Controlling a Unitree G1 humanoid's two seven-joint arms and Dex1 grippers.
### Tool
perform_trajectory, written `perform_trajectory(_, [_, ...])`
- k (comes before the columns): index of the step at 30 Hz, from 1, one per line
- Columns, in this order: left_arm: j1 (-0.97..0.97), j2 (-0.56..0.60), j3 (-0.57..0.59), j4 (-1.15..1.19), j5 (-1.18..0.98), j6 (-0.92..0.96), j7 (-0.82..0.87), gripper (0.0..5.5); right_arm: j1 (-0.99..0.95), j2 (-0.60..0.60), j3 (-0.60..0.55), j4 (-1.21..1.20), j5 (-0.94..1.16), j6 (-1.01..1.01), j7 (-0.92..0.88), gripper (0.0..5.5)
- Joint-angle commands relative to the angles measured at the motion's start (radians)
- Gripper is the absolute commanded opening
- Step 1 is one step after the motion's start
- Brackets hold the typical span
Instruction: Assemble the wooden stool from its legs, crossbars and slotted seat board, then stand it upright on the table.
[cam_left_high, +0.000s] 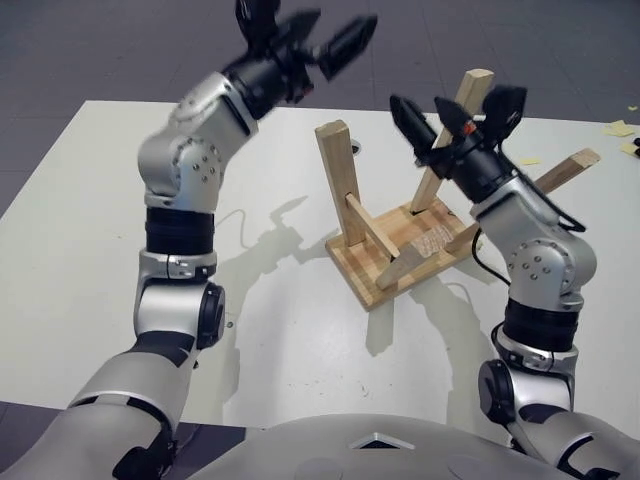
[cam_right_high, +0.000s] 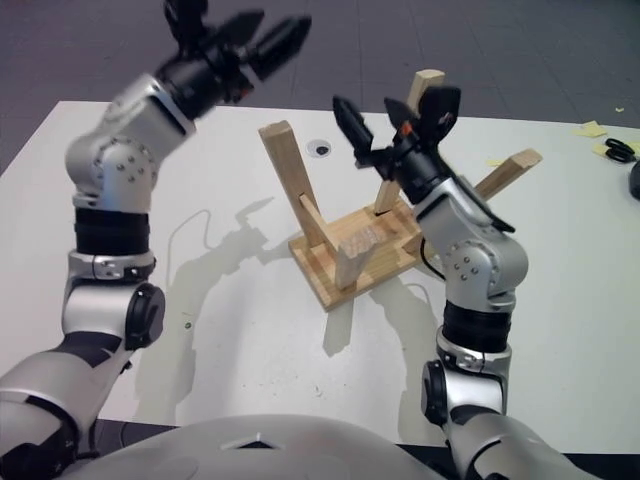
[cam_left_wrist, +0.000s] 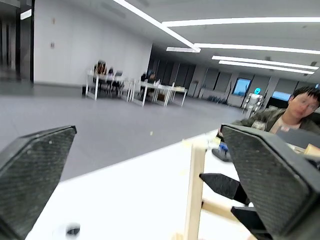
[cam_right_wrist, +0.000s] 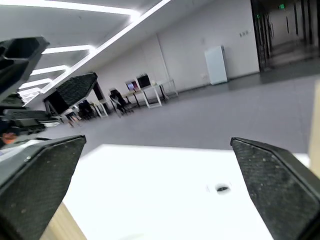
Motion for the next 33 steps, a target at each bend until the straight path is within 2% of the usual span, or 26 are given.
perform_trajectory(1, [0.166,-0.058,-0.052,-0.129,-0.01,0.079,0.038,5.37,0.102,0.008,0.038,-0.01,-0.061,0.041,-0.052,5.4])
perform_trajectory(4, [0.212,-0.087,-0.056,-0.19,-0.018,0.099,0.077,5.37,0.116,0.023,0.05,-0.024,-0.084,0.044,-0.068,5.4])
perform_trajectory(10, [0.161,-0.09,-0.002,-0.208,-0.037,0.106,0.103,5.37,0.104,0.052,0.027,-0.048,-0.071,0.006,-0.045,5.4])
perform_trajectory(16, [0.133,-0.102,0.061,-0.261,-0.103,0.138,0.104,5.37,-0.004,0.124,-0.157,-0.077,0.099,-0.095,-0.071,5.4])
perform_trajectory(20, [0.098,-0.08,0.164,-0.33,-0.224,0.187,0.125,5.37,-0.09,0.12,-0.288,-0.112,0.403,-0.071,-0.129,5.4])
perform_trajectory(22, [0.066,-0.042,0.261,-0.331,-0.293,0.198,0.168,5.37,-0.082,0.049,-0.32,-0.142,0.63,-0.005,-0.124,5.4])
perform_trajectory(24, [0.048,0.005,0.323,-0.313,-0.305,0.192,0.196,5.37,0.009,-0.071,-0.312,-0.204,0.799,0.099,-0.031,5.4])
perform_trajectory(28, [0.078,0.057,0.362,-0.306,-0.28,0.177,0.227,5.37,0.157,-0.255,-0.307,-0.235,0.965,0.245,0.143,5.4])
perform_trajectory(30, [0.112,0.059,0.359,-0.326,-0.287,0.188,0.235,5.37,0.178,-0.328,-0.296,-0.246,0.979,0.27,0.195,5.4])
perform_trajectory(33, [0.162,0.036,0.344,-0.376,-0.303,0.198,0.26,5.37,0.197,-0.437,-0.233,-0.298,0.846,0.29,0.312,5.4])
